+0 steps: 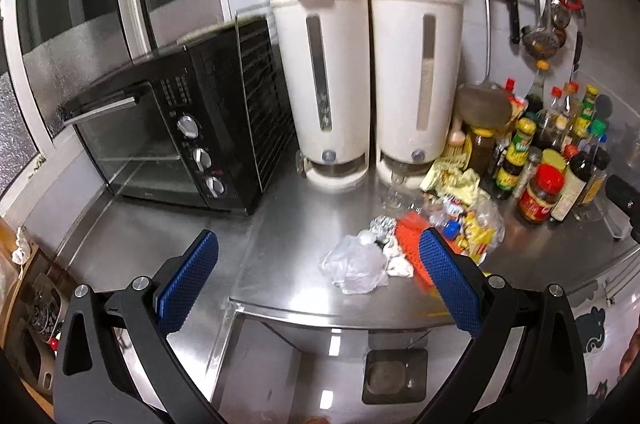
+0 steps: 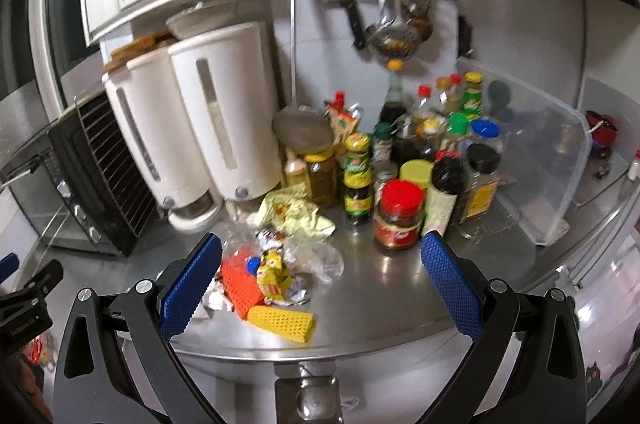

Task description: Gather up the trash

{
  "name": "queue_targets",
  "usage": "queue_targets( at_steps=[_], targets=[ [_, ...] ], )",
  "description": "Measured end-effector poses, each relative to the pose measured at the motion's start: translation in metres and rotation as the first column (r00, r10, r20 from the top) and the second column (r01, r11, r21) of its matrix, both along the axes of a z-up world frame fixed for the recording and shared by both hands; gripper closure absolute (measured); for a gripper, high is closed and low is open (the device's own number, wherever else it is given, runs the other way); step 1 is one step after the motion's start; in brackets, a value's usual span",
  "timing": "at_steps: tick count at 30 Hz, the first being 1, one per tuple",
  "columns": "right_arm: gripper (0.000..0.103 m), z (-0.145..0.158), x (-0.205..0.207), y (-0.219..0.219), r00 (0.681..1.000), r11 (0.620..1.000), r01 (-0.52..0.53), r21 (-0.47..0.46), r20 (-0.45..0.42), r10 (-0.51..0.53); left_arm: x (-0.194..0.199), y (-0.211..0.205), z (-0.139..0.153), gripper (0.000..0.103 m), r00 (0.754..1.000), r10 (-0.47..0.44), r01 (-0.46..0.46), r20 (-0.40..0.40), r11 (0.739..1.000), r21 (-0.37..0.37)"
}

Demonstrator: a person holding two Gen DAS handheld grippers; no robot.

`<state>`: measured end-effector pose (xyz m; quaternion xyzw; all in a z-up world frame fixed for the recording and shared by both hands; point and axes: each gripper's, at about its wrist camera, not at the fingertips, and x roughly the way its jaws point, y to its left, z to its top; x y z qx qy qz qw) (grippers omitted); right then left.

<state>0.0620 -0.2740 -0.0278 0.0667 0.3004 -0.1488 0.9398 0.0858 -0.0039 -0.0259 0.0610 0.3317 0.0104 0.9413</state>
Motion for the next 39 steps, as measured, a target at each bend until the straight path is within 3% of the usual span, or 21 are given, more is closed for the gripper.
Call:
queue_targets(
  at_steps=[6,13,17,21,22,24,28,36,39],
  targets=[
    [0.003,-0.03,0.019,0.002,0.999,0.999,-0.02,0.03,-0.043,0.021,0.021,0.008,-0.021,0.008,0.998,0.004,-0.003,-0.068,1.0,0.026],
    [0.003,-0.066,0.028,0.007,0.994,0.994,-0.106,0.011,-0.009,0.106,0.041,0.007,-0.045,0.008,0.993,0.027,-0.013,-0.116,0.993,0.115],
    [0.003,-0.092,0.037,0.005,0.989,0.991,-0.127,0.034,-0.066,0.129,0.054,0.01,-0.067,0.008,0.983,-0.001,0.007,-0.182,1.0,0.029],
    [0.004,-0.117,0.048,0.008,0.975,0.987,-0.156,0.035,-0.155,0.16,0.067,0.007,-0.09,0.008,0.976,-0.012,0.019,-0.216,0.999,0.03],
    [0.005,-0.123,0.05,0.01,0.97,0.985,-0.167,0.031,-0.176,0.17,0.072,0.006,-0.098,0.008,0.973,-0.016,0.024,-0.23,0.999,0.032],
    [0.021,-0.137,0.056,0.013,0.956,0.98,-0.196,0.038,-0.213,0.2,0.08,0.003,-0.109,0.008,0.967,-0.023,0.032,-0.252,0.999,0.032],
    [0.034,-0.17,0.07,0.014,0.923,0.97,-0.226,0.089,-0.298,0.242,0.092,-0.001,-0.126,0.01,0.958,-0.041,0.049,-0.284,0.999,0.024],
    [0.031,-0.206,0.097,0.017,0.869,0.94,-0.335,0.063,-0.366,0.334,0.122,-0.007,-0.159,0.013,0.935,-0.051,0.06,-0.351,0.998,0.015],
    [0.022,-0.213,0.104,0.017,0.858,0.929,-0.367,0.053,-0.367,0.36,0.132,-0.011,-0.168,0.013,0.931,-0.057,0.069,-0.36,0.997,0.019]
  ],
)
